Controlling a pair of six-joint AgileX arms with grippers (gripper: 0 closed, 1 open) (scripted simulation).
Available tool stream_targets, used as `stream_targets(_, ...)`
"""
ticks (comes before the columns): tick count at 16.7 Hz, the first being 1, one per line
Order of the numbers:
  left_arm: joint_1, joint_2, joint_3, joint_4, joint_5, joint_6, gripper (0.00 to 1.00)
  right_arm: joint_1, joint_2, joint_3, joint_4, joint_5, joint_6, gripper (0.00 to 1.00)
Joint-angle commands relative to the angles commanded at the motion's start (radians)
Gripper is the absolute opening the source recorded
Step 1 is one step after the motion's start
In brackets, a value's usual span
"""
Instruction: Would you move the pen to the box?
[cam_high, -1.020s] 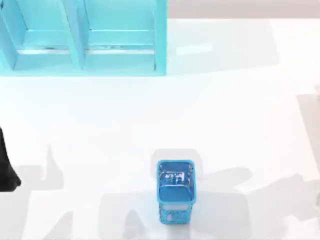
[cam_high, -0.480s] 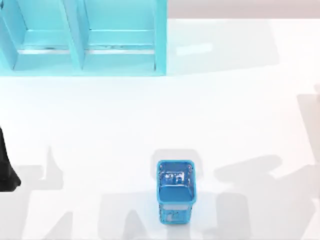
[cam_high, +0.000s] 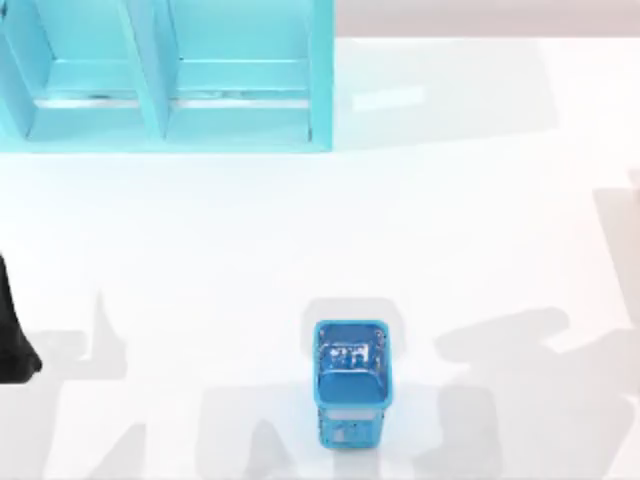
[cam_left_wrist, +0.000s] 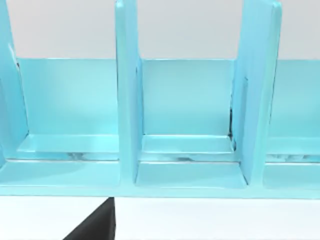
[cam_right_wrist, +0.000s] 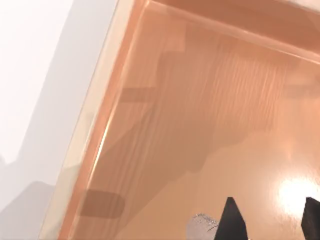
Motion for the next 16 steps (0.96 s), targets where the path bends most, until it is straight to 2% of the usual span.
stream_targets(10, 0.0, 0.0, 0.0, 0.0, 0.0, 0.0, 1.0, 0.0, 0.0, 0.0, 0.0, 0.0, 0.0, 0.98)
stream_targets(16, 0.0, 0.0, 0.0, 0.0, 0.0, 0.0, 1.0, 0.0, 0.0, 0.0, 0.0, 0.0, 0.0, 1.0)
